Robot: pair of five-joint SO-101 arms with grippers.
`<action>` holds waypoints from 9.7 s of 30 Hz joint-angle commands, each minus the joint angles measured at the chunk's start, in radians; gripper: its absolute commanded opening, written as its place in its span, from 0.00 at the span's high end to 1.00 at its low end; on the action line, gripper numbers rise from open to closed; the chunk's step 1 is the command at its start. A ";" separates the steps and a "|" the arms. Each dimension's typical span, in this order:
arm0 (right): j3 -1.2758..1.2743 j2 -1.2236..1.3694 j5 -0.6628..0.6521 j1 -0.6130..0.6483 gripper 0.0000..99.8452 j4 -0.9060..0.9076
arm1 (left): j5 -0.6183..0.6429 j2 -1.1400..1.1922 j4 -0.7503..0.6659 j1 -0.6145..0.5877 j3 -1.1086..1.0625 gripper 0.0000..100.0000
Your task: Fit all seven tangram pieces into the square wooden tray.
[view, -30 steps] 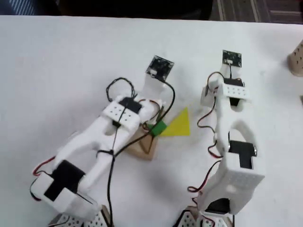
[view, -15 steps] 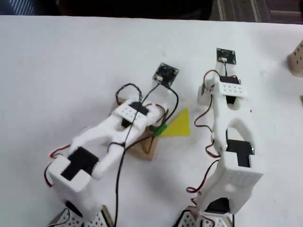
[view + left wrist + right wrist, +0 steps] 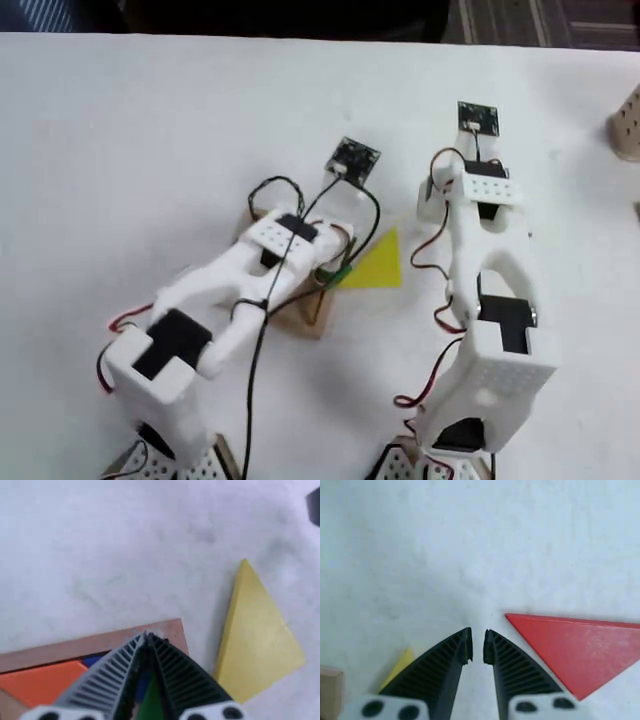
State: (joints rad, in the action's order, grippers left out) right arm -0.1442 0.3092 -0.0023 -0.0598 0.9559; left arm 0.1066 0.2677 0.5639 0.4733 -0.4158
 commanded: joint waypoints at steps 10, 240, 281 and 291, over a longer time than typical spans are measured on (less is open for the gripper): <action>0.046 0.031 -0.018 0.013 0.96 -0.005 | 0.012 -0.059 0.051 -0.053 0.017 0.98; 0.138 0.045 -0.307 0.506 0.98 0.148 | 0.132 -0.137 -0.026 -0.711 0.015 0.98; 0.140 0.088 -0.239 0.519 0.98 0.128 | 0.132 -0.137 -0.023 -0.702 0.015 0.98; 0.115 -0.099 -0.203 0.533 0.98 -0.005 | 0.132 -0.137 -0.026 -0.702 0.017 0.98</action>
State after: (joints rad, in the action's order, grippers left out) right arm -0.0384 0.2862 -0.2325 0.4480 1.0188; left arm 0.2371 0.1327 0.5639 -0.2340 -0.4480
